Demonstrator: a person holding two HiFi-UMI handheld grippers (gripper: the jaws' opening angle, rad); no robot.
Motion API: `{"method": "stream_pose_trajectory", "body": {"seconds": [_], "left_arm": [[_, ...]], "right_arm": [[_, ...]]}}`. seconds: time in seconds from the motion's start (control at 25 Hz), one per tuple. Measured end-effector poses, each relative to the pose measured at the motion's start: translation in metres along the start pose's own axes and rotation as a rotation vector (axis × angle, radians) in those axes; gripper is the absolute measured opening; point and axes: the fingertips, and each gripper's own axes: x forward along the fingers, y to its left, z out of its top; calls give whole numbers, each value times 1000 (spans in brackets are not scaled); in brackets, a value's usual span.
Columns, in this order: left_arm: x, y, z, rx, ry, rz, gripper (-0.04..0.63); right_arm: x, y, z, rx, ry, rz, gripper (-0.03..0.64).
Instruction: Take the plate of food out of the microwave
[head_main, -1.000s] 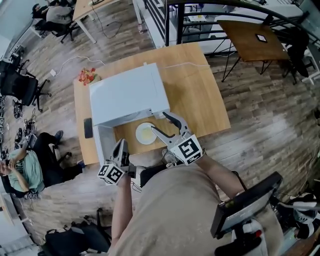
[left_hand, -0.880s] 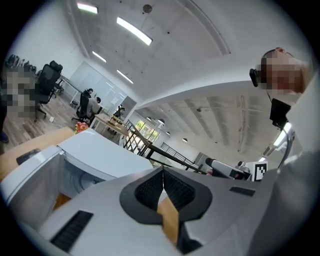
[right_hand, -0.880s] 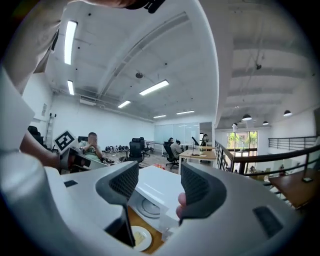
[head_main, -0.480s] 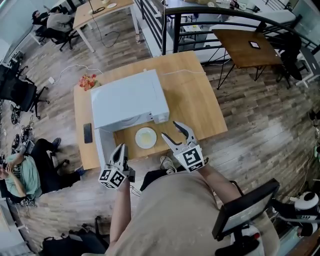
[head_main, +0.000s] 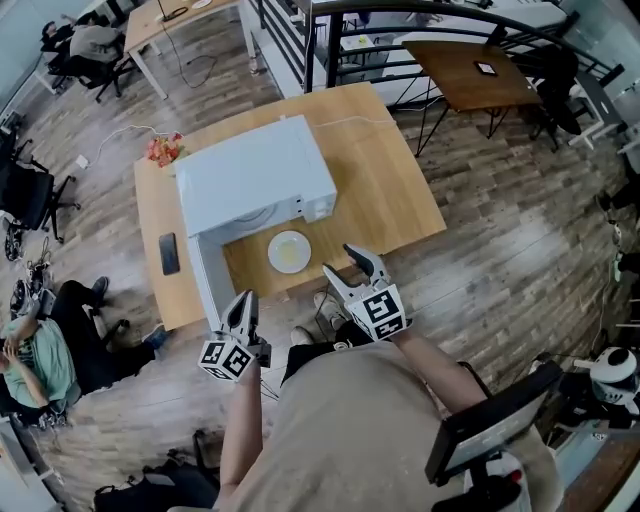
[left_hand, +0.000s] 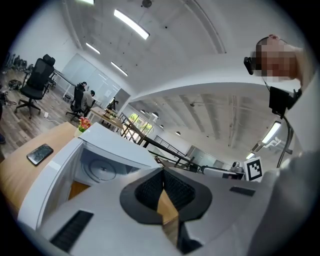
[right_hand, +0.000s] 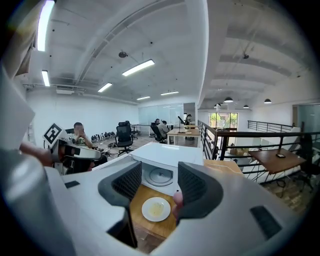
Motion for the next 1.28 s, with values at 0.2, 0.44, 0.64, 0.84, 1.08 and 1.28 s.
{"method": "stream_pose_trajectory", "body": {"seconds": [0.2,0.44,0.64,0.84,1.08,1.28], "left_arm": [[-18,3,-20,-19,29,-26,5],[-28,-5,-40,-19,85,-86,5],[-36,-5,-55,-3,144,-127,5],[-47,-4,-63,6,172,-128,5],[-49,0,-62,-7,170,-116,5],[-46,-1,-59,-13,169,-117,5]], "right_arm": [[-20,21,-17,46,52,-45,235],[-48,35,-34,126,73,-124,210],[-56,48,-56,245,91,-159,198],[-47,60,-80,362,144,-140,198],[-27,63,-84,406,183,-103,196],[-18,61,-85,412,198,-94,196]]}}
